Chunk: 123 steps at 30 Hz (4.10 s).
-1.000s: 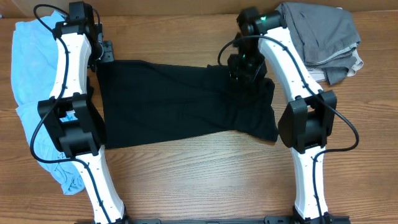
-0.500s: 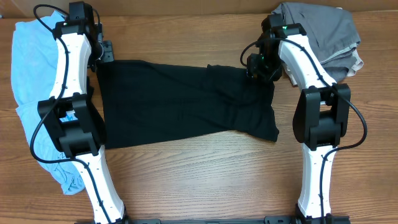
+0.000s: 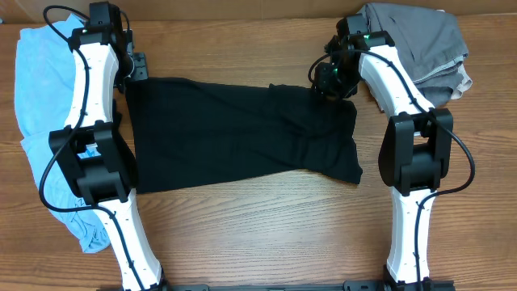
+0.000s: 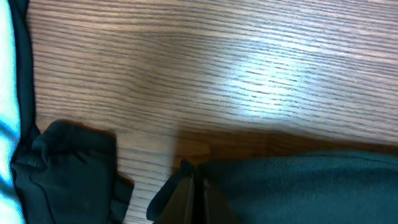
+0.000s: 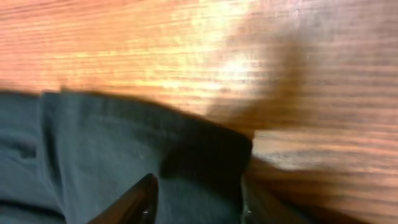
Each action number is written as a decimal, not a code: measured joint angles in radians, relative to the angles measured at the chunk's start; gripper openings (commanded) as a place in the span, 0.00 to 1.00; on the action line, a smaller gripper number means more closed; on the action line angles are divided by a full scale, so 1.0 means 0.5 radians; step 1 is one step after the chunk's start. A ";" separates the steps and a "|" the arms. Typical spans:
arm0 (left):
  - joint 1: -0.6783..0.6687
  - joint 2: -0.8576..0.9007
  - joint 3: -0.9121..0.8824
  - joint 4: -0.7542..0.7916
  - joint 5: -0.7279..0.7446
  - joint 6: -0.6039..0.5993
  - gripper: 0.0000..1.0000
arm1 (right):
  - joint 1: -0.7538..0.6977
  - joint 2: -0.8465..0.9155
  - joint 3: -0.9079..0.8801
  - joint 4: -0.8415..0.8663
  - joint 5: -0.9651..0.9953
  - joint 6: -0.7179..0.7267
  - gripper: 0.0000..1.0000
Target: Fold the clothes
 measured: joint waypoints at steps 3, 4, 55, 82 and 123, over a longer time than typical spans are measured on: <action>0.000 0.000 0.000 0.001 0.000 0.000 0.04 | 0.000 0.000 0.000 0.110 -0.005 0.004 0.04; 0.000 0.000 0.000 0.002 0.000 0.000 0.04 | 0.000 0.000 0.000 0.147 -0.003 0.006 0.04; 0.079 0.000 0.298 -0.303 -0.173 -0.030 0.04 | -0.021 -0.195 0.540 -1.215 0.010 -0.150 0.04; 0.098 0.008 0.528 -0.864 -0.188 0.135 0.87 | 0.012 -0.436 0.161 -1.088 0.102 -0.202 0.78; 0.096 -0.702 0.988 -1.148 0.423 0.230 0.93 | 0.167 -1.308 -1.506 0.599 0.239 0.381 0.05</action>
